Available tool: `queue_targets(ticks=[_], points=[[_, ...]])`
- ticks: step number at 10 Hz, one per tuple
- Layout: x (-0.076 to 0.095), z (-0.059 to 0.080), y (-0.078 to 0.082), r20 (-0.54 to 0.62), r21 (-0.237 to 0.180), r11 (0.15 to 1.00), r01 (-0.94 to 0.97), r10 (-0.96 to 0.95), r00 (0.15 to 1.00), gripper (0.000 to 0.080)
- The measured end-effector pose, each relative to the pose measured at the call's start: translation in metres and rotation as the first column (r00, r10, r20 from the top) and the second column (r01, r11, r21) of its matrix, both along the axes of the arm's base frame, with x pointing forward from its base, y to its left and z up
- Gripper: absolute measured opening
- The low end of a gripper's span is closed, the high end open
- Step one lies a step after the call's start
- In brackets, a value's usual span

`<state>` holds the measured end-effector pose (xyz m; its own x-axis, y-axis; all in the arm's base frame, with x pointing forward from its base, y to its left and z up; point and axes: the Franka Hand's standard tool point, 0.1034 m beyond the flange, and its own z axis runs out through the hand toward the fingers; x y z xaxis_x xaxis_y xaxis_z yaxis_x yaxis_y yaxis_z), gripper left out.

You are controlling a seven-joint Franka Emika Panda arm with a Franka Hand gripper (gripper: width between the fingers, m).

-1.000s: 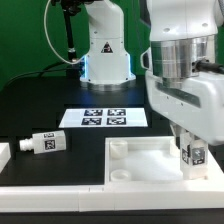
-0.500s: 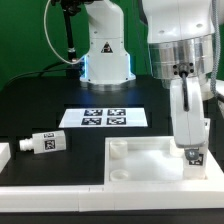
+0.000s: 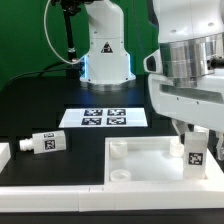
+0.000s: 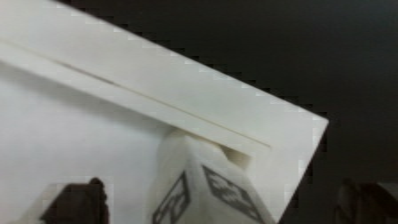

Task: Assemble one leg

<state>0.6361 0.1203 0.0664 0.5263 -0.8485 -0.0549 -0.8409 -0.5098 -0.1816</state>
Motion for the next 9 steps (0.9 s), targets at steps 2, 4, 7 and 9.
queue_targets(ticks=[2, 4, 7, 9], points=[[-0.0001, -0.0005, -0.001, 0.018, -0.022, 0.989, -0.144, 0.144, 0.989, 0.0649], [0.0007, -0.0007, -0.0029, 0.026, -0.14, 0.817, -0.56, 0.568, 0.823, 0.0649], [0.0014, -0.0019, -0.0042, 0.009, -0.147, 0.762, -0.63, 0.638, 0.77, 0.0562], [0.0014, -0.002, -0.0044, 0.009, -0.142, 0.786, -0.602, 0.609, 0.793, 0.0428]])
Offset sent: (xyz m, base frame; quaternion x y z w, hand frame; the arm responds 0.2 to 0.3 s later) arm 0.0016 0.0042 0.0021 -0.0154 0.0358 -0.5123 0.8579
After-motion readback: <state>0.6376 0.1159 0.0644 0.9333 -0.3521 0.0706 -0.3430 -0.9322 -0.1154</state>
